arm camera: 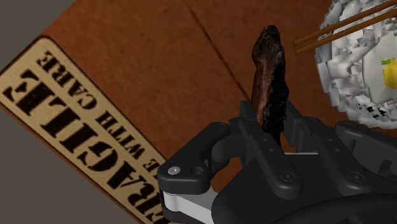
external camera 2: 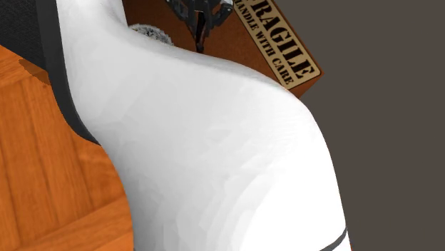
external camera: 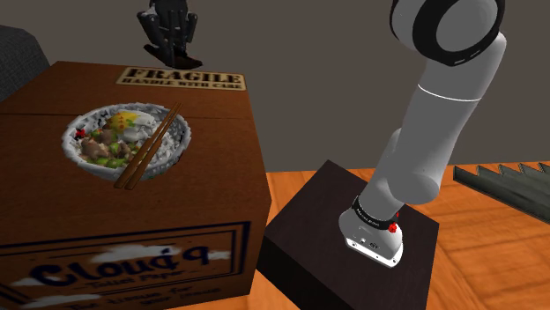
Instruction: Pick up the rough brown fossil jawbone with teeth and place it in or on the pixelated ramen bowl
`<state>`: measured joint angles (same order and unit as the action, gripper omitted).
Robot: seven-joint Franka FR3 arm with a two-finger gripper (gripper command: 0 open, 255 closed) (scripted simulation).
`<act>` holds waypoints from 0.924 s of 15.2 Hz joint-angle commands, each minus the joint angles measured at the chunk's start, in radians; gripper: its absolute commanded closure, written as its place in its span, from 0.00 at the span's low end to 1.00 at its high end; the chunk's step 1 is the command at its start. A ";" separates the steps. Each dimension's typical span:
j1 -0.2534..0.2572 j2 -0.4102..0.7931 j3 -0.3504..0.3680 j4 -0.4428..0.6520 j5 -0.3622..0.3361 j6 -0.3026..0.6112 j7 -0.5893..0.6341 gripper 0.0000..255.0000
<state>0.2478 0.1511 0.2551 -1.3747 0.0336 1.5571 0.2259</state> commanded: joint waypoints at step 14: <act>0.156 0.163 0.070 0.295 -0.070 -0.129 0.205 1.00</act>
<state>0.3782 0.2942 0.3153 -1.1091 -0.0265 1.4374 0.3984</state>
